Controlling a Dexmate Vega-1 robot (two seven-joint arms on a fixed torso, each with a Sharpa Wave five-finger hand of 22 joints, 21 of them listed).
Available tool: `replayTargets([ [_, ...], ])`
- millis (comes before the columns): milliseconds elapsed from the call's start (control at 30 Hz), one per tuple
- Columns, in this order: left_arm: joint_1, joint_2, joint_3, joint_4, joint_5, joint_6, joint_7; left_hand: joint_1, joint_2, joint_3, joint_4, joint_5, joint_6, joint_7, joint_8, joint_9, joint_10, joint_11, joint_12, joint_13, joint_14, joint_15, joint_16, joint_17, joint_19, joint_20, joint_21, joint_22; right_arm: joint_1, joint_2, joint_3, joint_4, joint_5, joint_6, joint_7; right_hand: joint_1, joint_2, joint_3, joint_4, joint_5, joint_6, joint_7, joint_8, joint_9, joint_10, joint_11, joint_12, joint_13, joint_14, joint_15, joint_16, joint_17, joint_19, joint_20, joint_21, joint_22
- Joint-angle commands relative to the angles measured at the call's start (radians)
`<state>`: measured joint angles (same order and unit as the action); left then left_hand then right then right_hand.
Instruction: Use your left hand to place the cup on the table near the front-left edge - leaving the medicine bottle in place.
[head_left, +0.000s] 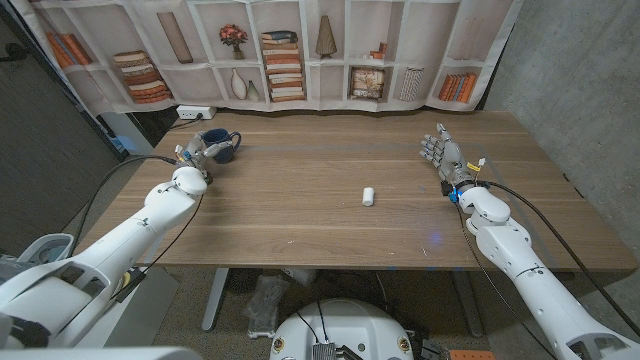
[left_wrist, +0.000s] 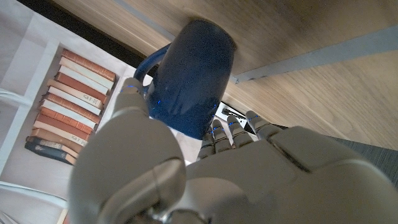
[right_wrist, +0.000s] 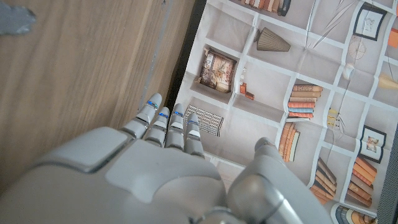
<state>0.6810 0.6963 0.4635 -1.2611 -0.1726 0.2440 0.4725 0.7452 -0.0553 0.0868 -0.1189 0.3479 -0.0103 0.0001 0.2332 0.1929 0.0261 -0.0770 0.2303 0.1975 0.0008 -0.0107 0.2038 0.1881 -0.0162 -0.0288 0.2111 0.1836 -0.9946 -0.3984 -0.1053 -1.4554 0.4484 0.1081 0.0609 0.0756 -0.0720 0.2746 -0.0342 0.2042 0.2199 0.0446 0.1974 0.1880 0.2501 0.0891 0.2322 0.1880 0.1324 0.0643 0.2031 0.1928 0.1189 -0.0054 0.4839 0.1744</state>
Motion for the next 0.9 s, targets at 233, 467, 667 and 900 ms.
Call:
replayTargets([
  [233, -0.009, -0.009, 0.008, 0.011, 0.010, 0.006, 0.004, 0.017, 0.015, 0.014, -0.005, 0.004, 0.025, -0.002, 0.005, 0.004, 0.013, -0.004, 0.005, 0.003, 0.015, 0.000, 0.004, 0.006, 0.005, -0.004, 0.006, 0.004, 0.006, 0.000, 0.004, 0.009, -0.003, -0.006, 0.006, 0.006, 0.009, -0.006, 0.000, -0.003, 0.009, -0.003, 0.003, 0.003, 0.009, 0.003, -0.001, 0.006, 0.011, 0.000, 0.001, 0.002, 0.012, -0.001, -0.004, 0.004],
  [467, -0.022, -0.017, 0.015, 0.023, 0.013, 0.011, 0.000, 0.023, 0.019, 0.015, -0.006, 0.002, 0.029, -0.002, 0.005, 0.004, 0.016, -0.007, 0.005, 0.004, 0.018, -0.002, 0.004, 0.005, 0.006, -0.005, 0.006, 0.004, 0.002, 0.000, 0.006, 0.009, -0.002, -0.009, 0.006, 0.006, 0.009, -0.007, -0.001, -0.003, 0.009, -0.002, 0.003, 0.003, 0.009, 0.004, -0.001, 0.006, 0.011, 0.000, 0.001, 0.003, 0.013, -0.001, -0.007, 0.004],
  [667, -0.034, -0.025, 0.023, 0.036, 0.017, 0.006, -0.005, 0.028, 0.023, 0.017, -0.006, 0.001, 0.033, -0.002, 0.005, 0.004, 0.017, -0.010, 0.004, 0.004, 0.019, -0.002, 0.003, 0.005, 0.007, -0.005, 0.006, 0.004, -0.004, -0.001, 0.011, 0.004, 0.000, -0.008, 0.004, 0.006, 0.010, -0.007, -0.001, -0.003, 0.009, -0.003, 0.003, 0.003, 0.010, 0.004, -0.001, 0.006, 0.012, 0.001, 0.001, 0.003, 0.013, 0.000, -0.008, 0.004],
  [900, -0.034, -0.032, 0.020, 0.044, 0.011, -0.019, -0.005, 0.036, 0.029, 0.020, -0.007, -0.002, 0.047, -0.004, 0.008, 0.004, 0.025, -0.011, 0.005, 0.004, 0.029, -0.007, 0.005, 0.005, 0.011, -0.009, 0.007, 0.004, -0.012, -0.003, 0.015, -0.001, 0.003, -0.006, 0.003, 0.006, 0.010, -0.008, -0.001, -0.003, 0.008, -0.002, 0.003, 0.003, 0.010, 0.003, -0.001, 0.006, 0.012, 0.001, 0.000, 0.003, 0.015, 0.000, -0.010, 0.004],
])
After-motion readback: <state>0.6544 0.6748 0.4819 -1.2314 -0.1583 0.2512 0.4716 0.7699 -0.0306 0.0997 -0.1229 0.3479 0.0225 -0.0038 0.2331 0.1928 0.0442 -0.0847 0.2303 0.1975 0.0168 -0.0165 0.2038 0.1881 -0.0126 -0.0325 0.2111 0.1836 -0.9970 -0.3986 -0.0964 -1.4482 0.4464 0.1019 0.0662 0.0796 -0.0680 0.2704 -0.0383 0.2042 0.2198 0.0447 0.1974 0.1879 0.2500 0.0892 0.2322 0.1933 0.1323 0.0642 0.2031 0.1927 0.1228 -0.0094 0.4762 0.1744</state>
